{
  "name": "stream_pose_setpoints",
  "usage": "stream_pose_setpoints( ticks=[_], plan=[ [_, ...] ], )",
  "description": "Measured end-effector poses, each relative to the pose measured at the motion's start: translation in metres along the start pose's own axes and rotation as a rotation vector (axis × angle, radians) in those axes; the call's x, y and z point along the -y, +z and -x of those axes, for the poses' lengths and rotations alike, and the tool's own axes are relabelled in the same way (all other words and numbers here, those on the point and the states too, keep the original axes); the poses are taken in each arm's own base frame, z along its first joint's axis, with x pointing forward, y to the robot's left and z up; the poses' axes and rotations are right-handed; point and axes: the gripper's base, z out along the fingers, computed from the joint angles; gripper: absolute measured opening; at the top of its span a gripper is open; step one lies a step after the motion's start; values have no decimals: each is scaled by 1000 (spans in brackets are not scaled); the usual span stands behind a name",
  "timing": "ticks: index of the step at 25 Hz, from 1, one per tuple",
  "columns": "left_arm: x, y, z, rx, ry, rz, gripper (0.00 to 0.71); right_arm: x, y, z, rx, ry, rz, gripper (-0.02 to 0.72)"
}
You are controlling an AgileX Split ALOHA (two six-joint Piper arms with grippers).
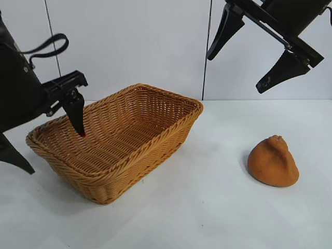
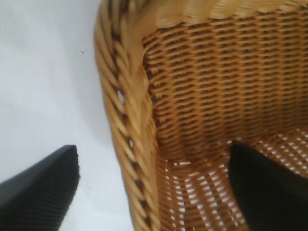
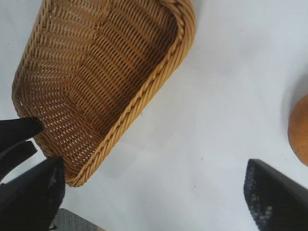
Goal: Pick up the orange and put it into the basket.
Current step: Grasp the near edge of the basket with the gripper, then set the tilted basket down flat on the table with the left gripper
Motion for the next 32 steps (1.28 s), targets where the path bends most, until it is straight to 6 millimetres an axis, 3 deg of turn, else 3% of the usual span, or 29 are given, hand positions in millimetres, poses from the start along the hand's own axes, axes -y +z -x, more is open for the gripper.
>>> stream_pose_setpoints(
  ticks=[4,6,9,12,18,25,32],
  plan=[
    [-2,4,-1,-9,-10,15,163,0,0,0,-1,0,0,694],
    [1,0,1,-7,-48,-5,87,0,0,0,-1,0,0,694],
    [4,-11,8,-25,-55,0,87,0,0,0,-1,0,0,694],
    [12,-26,29,-47,4,-10,87,0,0,0,-1,0,0,694],
    [39,-50,65,-108,302,-70,87,0,0,0,-1,0,0,694],
    [61,-34,62,-269,598,1,87,0,0,0,-4,0,0,694],
    [68,-17,55,-273,635,-1,87,0,0,-2,-22,0,2,694]
  ],
)
